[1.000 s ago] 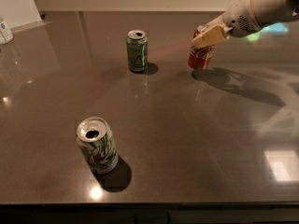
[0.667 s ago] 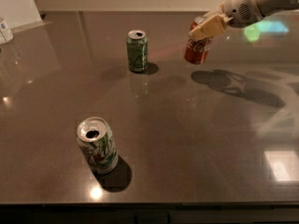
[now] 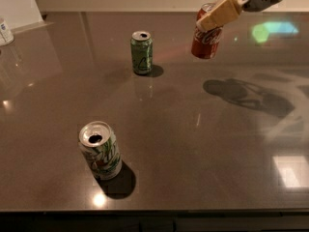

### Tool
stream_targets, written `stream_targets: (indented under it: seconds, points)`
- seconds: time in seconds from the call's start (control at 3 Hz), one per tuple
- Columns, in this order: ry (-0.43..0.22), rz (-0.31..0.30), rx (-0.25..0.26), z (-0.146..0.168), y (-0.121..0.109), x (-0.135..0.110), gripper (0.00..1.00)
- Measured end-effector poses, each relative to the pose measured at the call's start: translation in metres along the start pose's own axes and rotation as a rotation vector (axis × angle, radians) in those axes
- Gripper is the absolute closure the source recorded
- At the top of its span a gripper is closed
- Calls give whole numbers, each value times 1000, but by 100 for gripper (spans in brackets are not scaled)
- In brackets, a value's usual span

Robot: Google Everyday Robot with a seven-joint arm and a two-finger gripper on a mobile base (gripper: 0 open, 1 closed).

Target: Pick coke can

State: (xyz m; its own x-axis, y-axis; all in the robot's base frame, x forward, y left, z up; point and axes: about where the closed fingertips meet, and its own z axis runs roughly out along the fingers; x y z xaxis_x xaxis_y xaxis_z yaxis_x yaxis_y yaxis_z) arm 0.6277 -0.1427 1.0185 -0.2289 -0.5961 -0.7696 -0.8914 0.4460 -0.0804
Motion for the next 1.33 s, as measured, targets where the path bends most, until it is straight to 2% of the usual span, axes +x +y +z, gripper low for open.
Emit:
stream_targets:
  seconds: [0.33,1.0,1.33]
  points:
    - [5,-8,-15,-13,11,-3,100]
    - [-37,-70,-68,-24,34,-20,100]
    - [-37,-70,-68,-24,34,-20,100]
